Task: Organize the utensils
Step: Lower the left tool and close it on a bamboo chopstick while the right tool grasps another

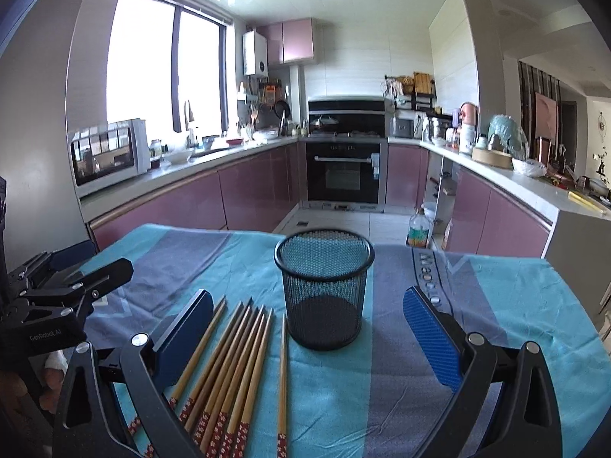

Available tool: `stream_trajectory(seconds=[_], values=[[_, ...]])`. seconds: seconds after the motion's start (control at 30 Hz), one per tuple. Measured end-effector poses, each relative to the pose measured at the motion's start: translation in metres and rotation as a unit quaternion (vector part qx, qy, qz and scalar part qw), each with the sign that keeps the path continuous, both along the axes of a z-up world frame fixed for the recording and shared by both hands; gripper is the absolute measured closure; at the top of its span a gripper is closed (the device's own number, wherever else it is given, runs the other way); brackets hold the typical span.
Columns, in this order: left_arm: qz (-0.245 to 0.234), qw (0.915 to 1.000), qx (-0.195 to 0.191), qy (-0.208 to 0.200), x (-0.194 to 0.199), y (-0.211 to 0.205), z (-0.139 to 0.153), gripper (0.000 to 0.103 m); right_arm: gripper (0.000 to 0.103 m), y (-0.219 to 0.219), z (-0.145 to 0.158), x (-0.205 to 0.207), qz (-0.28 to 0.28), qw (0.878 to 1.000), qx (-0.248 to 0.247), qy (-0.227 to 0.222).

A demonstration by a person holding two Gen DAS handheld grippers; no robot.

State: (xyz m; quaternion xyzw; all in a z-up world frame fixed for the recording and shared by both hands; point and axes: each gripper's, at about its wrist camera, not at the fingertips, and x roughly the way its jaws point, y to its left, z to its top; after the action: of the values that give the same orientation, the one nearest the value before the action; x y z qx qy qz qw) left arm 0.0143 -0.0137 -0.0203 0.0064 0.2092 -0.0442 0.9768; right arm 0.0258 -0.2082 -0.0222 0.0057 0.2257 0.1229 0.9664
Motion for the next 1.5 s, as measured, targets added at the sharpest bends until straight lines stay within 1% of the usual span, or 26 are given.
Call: stream_trajectory(seconds=[0.03,0.07,0.1,0.13,0.17,0.2,0.23,0.27,0.3,0.37,0.4,0.47,0.57,0.7,0.73,0.83,0.87,0.9,0.93,0.97,1.0,1.07,1.1,1.23,1.4,1.5], values=[[-0.004,0.9999,0.004,0.013,0.004,-0.001,-0.004,0.008,0.008,0.000,-0.008,0.005,0.004,1.000,-0.005,0.022],[-0.010,0.9995,0.008,0.029,0.008,-0.002,-0.009,0.010,0.013,0.001,-0.015,0.011,0.008,0.999,-0.011,0.045],[-0.019,0.9986,0.012,0.047,0.013,-0.004,-0.014,0.014,0.022,0.002,-0.022,0.017,0.015,0.997,-0.016,0.068],[-0.025,0.9976,0.016,0.063,0.020,-0.005,-0.019,0.019,0.027,0.003,-0.030,0.022,0.020,0.996,-0.019,0.087],[-0.029,0.9964,0.020,0.078,0.024,-0.007,-0.023,0.022,0.037,0.004,-0.036,0.027,0.027,0.994,-0.022,0.105],[-0.033,0.9951,0.023,0.091,0.029,-0.008,-0.027,0.027,0.042,0.006,-0.042,0.032,0.033,0.992,-0.026,0.121],[-0.037,0.9937,0.025,0.102,0.033,-0.009,-0.030,0.031,0.043,0.008,-0.048,0.035,0.037,0.990,-0.030,0.134],[-0.041,0.9924,0.027,0.113,0.037,-0.013,-0.034,0.032,0.045,0.010,-0.052,0.039,0.041,0.988,-0.032,0.145],[-0.045,0.9909,0.030,0.123,0.040,-0.014,-0.038,0.032,0.050,0.012,-0.055,0.041,0.045,0.986,-0.036,0.154],[-0.050,0.9883,0.037,0.139,0.048,-0.020,-0.049,0.036,0.060,0.016,-0.061,0.045,0.052,0.983,-0.043,0.169],[-0.054,0.9867,0.039,0.148,0.053,-0.022,-0.054,0.039,0.063,0.017,-0.063,0.048,0.055,0.982,-0.043,0.177],[-0.060,0.9833,0.041,0.167,0.060,-0.024,-0.062,0.042,0.064,0.020,-0.065,0.052,0.062,0.979,-0.045,0.188],[-0.070,0.9776,0.032,0.196,0.070,-0.022,-0.074,0.052,0.066,0.026,-0.070,0.056,0.071,0.976,-0.053,0.197],[-0.081,0.9709,0.022,0.224,0.082,-0.022,-0.085,0.058,0.066,0.030,-0.071,0.061,0.074,0.975,-0.063,0.199],[-0.083,0.9697,0.022,0.229,0.083,-0.021,-0.087,0.060,0.066,0.029,-0.072,0.063,0.074,0.975,-0.061,0.199],[-0.089,0.9683,0.037,0.231,0.090,-0.028,-0.091,0.061,0.067,0.030,-0.073,0.065,0.074,0.975,-0.061,0.199],[-0.089,0.9678,0.041,0.232,0.091,-0.030,-0.091,0.061,0.069,0.030,-0.073,0.065,0.074,0.975,-0.062,0.199],[-0.089,0.9675,0.045,0.232,0.094,-0.032,-0.092,0.062,0.076,0.030,-0.073,0.065,0.076,0.975,-0.061,0.199],[-0.090,0.9671,0.047,0.233,0.097,-0.034,-0.092,0.066,0.081,0.029,-0.072,0.066,0.079,0.975,-0.054,0.201],[-0.092,0.9665,0.045,0.235,0.094,-0.032,-0.088,0.068,0.091,0.026,-0.072,0.066,0.080,0.975,-0.047,0.203],[-0.093,0.9662,0.046,0.236,0.097,-0.033,-0.089,0.072,0.097,0.025,-0.072,0.067,0.082,0.974,-0.040,0.206],[-0.091,0.9662,0.041,0.238,0.095,-0.032,-0.087,0.081,0.097,0.022,-0.072,0.068,0.085,0.974,-0.023,0.211],[-0.091,0.9659,0.035,0.240,0.097,-0.032,-0.087,0.088,0.097,0.020,-0.072,0.068,0.086,0.973,-0.016,0.212],[-0.083,0.9667,0.011,0.242,0.096,-0.027,-0.087,0.095,0.098,0.016,-0.067,0.063,0.095,0.974,-0.004,0.207],[-0.081,0.9675,-0.011,0.239,0.089,-0.021,-0.081,0.095,0.098,0.011,-0.051,0.052,0.115,0.975,0.013,0.189],[-0.091,0.9686,-0.022,0.231,0.084,-0.015,-0.071,0.095,0.098,0.008,-0.036,0.044,0.132,0.976,0.030,0.172]])
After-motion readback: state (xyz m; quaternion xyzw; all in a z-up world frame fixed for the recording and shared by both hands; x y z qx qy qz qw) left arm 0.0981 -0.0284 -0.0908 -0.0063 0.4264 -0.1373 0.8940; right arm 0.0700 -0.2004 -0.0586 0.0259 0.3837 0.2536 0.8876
